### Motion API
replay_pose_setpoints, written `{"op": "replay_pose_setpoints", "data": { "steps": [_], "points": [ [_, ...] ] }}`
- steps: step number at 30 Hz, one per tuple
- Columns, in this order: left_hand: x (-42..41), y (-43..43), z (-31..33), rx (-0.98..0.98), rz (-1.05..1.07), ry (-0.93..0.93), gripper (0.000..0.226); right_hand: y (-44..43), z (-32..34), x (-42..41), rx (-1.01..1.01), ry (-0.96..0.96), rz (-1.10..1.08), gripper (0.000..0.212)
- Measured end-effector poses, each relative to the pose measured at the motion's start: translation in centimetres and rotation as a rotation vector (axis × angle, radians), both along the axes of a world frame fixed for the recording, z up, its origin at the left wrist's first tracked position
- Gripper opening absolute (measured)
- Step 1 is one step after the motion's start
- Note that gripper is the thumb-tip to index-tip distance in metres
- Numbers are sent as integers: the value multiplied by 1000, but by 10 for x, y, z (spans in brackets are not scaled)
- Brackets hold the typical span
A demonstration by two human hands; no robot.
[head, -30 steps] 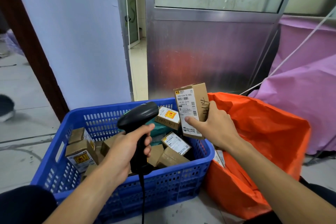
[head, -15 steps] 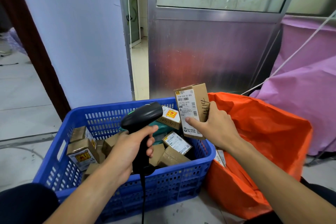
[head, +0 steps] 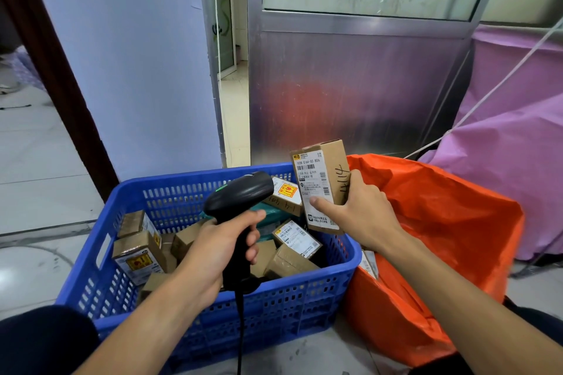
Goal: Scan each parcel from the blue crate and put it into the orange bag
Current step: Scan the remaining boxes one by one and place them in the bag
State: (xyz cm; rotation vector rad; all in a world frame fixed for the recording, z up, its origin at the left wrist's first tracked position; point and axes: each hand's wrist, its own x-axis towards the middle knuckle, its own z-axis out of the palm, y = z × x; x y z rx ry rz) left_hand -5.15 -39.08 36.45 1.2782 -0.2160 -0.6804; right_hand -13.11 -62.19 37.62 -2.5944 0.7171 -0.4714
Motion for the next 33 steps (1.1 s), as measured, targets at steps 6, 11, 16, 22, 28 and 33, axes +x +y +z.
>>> {"op": "replay_pose_setpoints", "data": {
  "steps": [6,11,16,22,28,33],
  "points": [
    [1,0,-2,-4,17,3,22,0,2,-3,11,20,3,79],
    [3,1,-3,8,34,-4,23,-5,2,-1,37,38,3,64],
    [3,0,-6,38,19,-24,24,-11,10,-5,89,-6,2,80],
    [-2,-4,-12,86,21,-71,23,-38,25,-20,182,-118,-82,64],
    [-9,-18,-26,126,3,-65,22,-79,19,-33,271,-156,-179,62],
    [-17,-38,-39,130,-78,-15,23,-113,4,-41,378,-119,-216,74]
  ]
}}
